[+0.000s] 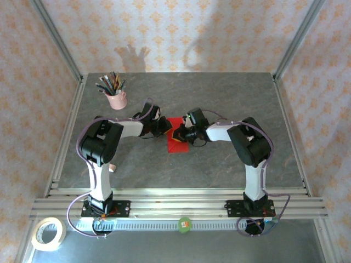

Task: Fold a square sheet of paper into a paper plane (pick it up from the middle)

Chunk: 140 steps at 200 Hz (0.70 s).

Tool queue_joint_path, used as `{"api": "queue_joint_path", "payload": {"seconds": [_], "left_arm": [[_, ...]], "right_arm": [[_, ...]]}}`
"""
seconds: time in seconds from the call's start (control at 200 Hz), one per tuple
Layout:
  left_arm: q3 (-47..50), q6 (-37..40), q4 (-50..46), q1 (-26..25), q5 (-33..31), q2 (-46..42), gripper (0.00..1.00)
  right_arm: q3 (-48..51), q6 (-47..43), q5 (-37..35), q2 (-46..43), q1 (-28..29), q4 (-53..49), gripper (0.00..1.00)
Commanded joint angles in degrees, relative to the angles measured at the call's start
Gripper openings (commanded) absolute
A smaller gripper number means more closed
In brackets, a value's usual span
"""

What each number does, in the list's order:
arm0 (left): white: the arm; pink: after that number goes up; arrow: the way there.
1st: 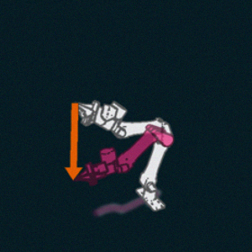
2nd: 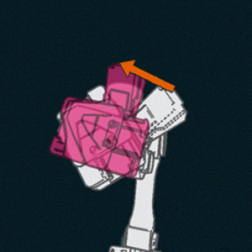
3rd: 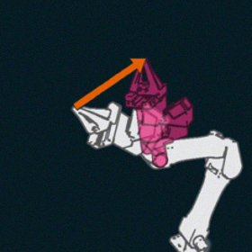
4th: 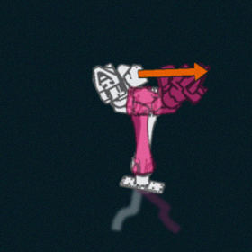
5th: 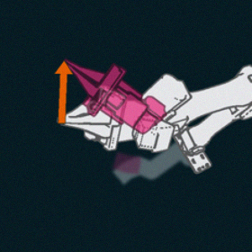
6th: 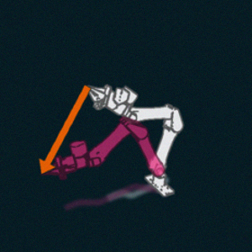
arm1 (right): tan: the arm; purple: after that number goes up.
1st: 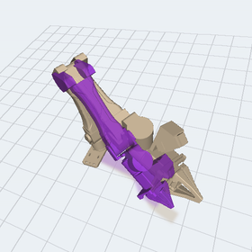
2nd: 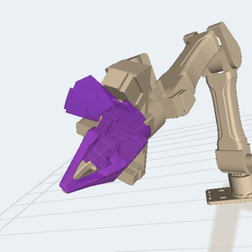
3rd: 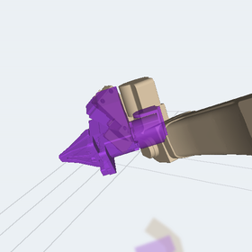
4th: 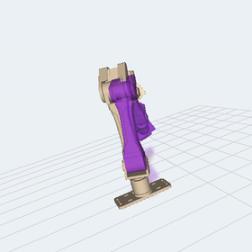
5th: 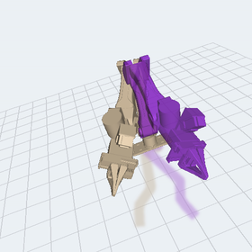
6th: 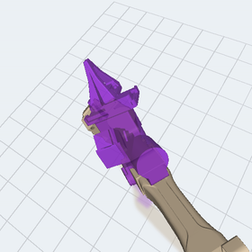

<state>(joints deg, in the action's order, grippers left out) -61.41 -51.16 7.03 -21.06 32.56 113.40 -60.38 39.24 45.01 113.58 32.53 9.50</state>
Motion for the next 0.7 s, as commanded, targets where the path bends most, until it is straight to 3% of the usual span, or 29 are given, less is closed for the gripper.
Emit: {"api": "queue_joint_path", "payload": {"seconds": [0.0,0.696], "left_arm": [[1.2,-0.2,-2.9,-1.1,-2.1,2.4,0.17],[0.7,0.2,-3.2,-1.2,-1.9,2.5,0.16]], "right_arm": [[-0.9,0.5,-2.0,0.9,0.6,0.4,0.03],[-0.9,-0.5,-3.1,1.1,0.5,-1.6,0.03]]}}
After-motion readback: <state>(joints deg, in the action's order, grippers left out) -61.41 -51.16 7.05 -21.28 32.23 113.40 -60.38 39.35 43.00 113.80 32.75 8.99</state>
